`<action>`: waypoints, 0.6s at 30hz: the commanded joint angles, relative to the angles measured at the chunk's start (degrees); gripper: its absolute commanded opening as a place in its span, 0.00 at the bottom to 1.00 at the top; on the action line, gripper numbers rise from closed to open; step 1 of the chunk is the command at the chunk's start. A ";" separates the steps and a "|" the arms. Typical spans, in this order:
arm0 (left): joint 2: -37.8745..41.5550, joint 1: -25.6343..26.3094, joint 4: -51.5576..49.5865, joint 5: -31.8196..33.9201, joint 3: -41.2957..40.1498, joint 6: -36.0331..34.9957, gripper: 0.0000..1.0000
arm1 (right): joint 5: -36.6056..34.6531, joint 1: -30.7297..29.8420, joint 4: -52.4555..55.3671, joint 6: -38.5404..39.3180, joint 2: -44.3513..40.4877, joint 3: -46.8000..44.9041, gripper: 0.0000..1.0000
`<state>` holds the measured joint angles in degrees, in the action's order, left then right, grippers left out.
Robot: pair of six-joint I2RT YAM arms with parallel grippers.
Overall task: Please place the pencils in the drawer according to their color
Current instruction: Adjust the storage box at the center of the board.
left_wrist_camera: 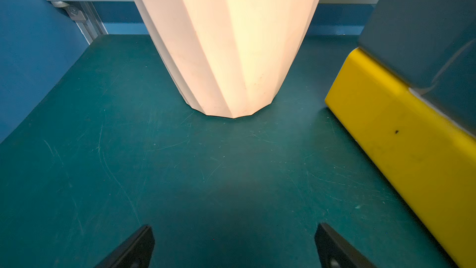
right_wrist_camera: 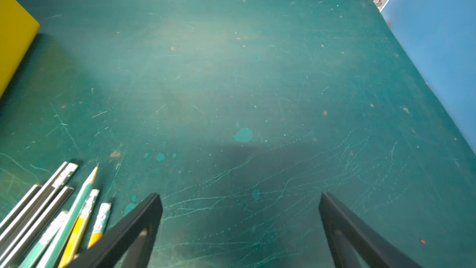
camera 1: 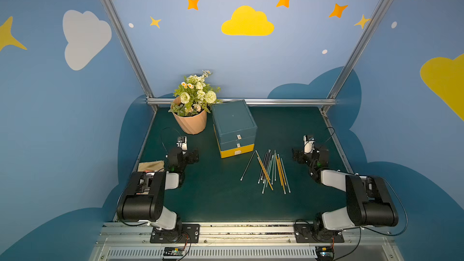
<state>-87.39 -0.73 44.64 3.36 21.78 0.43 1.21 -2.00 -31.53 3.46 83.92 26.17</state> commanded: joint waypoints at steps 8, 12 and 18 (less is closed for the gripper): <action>-0.69 0.09 1.36 -0.63 1.35 0.25 1.00 | 0.37 -0.35 -1.74 -0.30 0.52 1.23 0.99; -0.76 0.10 1.35 -0.63 1.42 0.36 1.00 | 2.04 0.59 -1.71 -0.69 0.52 1.20 0.98; -0.77 -0.05 1.17 -0.63 1.53 0.36 1.00 | 2.00 0.58 -1.61 -0.78 0.61 1.30 0.99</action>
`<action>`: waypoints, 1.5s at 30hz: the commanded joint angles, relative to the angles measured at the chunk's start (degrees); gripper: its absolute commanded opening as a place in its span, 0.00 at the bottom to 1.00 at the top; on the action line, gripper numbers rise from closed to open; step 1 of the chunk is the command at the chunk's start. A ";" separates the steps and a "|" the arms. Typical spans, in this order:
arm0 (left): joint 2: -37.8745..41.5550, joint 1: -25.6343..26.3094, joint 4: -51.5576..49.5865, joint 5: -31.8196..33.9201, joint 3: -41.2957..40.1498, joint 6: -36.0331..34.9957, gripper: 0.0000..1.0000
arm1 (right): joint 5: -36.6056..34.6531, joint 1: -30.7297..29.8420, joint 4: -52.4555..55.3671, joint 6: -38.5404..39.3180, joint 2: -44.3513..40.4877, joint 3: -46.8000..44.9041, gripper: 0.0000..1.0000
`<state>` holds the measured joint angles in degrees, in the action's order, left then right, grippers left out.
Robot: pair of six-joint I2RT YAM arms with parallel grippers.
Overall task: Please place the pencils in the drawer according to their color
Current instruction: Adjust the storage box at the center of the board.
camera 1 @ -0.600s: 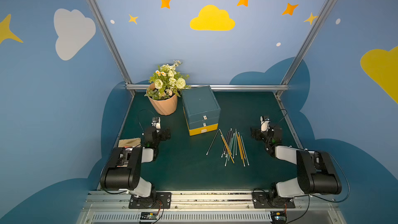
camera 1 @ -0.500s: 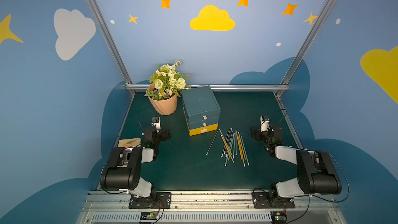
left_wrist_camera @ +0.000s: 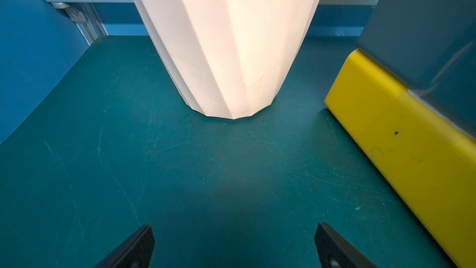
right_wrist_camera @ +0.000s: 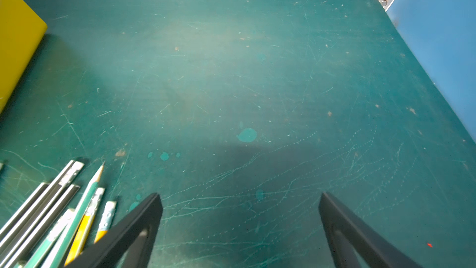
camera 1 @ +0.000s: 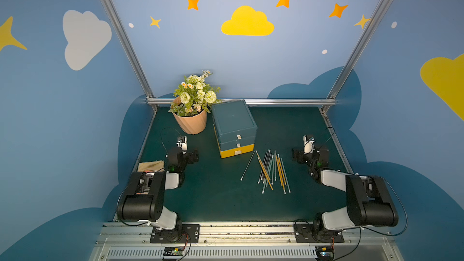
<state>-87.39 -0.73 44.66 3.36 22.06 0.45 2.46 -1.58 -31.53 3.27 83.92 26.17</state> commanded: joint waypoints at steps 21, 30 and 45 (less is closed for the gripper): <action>28.06 4.02 -49.42 5.23 15.72 20.21 1.00 | 19.38 4.00 43.83 -37.41 -16.42 18.96 0.99; 28.69 9.35 -59.45 -6.72 27.17 26.13 1.00 | 29.13 -9.24 40.86 -46.55 -18.04 19.60 0.96; 9.84 12.96 -56.01 -16.20 45.38 31.21 1.00 | 28.07 -30.41 16.18 -62.93 -1.09 26.45 0.93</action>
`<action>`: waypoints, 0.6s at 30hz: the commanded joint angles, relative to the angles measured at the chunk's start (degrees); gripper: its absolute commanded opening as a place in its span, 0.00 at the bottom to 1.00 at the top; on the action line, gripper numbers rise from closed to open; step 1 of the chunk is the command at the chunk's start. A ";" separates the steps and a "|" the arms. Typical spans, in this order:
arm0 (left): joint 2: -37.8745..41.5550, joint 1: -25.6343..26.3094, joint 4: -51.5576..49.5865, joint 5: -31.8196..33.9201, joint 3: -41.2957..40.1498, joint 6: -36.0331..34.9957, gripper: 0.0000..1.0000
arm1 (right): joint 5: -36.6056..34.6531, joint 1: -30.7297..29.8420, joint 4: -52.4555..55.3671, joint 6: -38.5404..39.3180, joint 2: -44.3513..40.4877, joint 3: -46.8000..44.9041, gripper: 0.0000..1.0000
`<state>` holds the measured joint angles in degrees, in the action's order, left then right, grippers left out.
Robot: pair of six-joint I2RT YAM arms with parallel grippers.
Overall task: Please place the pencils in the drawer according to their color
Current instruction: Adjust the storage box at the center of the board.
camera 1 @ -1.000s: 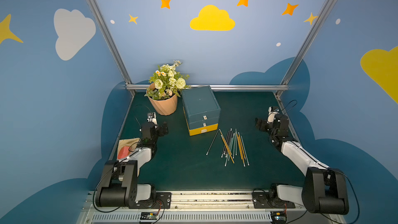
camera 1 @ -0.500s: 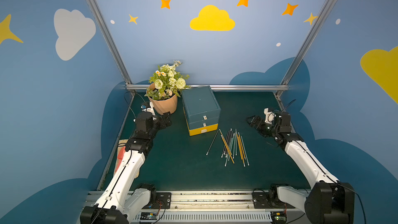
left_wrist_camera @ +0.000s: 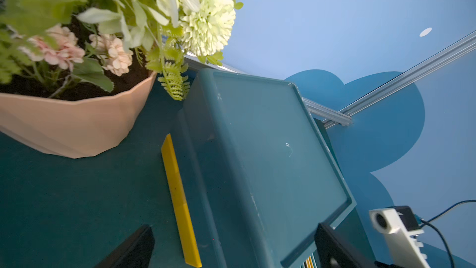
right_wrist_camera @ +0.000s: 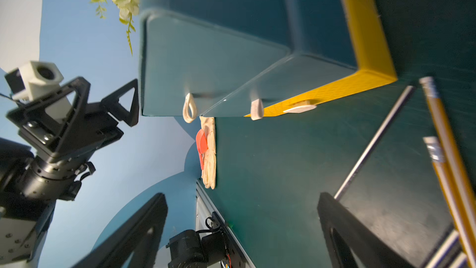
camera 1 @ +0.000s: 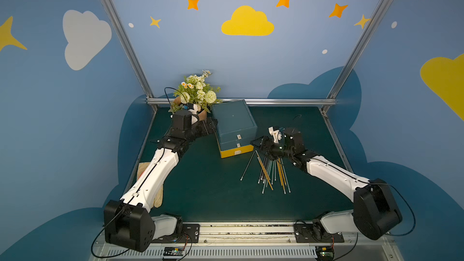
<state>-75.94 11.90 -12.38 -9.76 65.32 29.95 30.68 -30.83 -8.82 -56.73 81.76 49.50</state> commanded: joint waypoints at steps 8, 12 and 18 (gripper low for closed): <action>-5.51 1.27 3.15 -6.72 3.13 4.14 1.00 | -1.55 -1.17 -9.10 -4.43 6.55 8.28 0.93; -6.23 2.37 3.43 -7.02 3.15 4.17 1.00 | -1.19 -0.14 -10.33 -5.34 9.95 11.28 0.93; -7.27 3.81 4.03 -6.72 3.06 4.06 1.00 | -0.76 2.74 -14.34 -9.06 15.56 15.00 0.92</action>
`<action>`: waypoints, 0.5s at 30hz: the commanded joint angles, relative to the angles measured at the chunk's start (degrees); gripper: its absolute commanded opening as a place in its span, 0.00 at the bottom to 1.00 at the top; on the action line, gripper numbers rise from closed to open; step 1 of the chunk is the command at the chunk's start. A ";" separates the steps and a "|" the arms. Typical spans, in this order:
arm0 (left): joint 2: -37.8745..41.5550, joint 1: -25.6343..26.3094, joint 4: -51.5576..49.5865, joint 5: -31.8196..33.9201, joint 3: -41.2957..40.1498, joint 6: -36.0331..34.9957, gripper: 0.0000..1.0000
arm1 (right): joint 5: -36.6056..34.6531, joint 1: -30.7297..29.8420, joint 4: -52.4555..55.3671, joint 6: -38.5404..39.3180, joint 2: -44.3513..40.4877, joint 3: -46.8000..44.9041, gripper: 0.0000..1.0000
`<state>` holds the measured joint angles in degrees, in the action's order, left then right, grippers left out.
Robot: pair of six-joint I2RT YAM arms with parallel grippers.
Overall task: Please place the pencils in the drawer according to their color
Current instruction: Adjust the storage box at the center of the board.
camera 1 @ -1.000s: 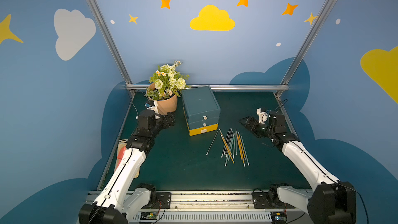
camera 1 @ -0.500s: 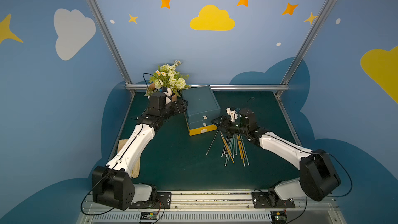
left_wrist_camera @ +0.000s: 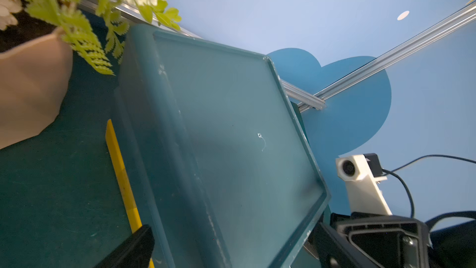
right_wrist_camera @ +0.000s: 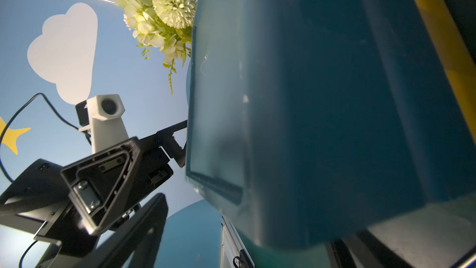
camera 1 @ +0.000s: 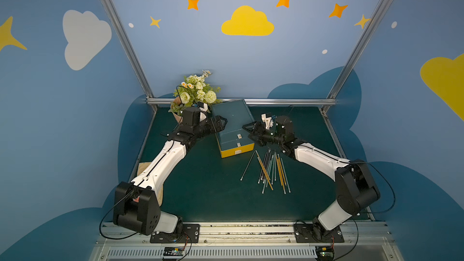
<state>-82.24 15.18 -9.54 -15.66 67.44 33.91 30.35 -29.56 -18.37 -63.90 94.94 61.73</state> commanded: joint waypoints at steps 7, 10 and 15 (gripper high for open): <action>-2.39 1.24 1.98 -0.27 1.20 0.62 1.00 | 0.55 5.36 -9.36 -7.09 10.37 9.18 0.90; -2.98 1.26 2.08 -0.20 1.95 1.00 1.00 | 2.15 6.96 -11.02 -9.16 12.52 11.26 0.88; -3.21 1.28 1.66 1.43 3.62 1.28 1.00 | 3.92 7.24 -13.17 -10.75 9.95 7.50 0.87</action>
<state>-85.49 16.27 -8.97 -15.31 68.55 35.00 32.42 -21.78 -27.51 -73.25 107.20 70.74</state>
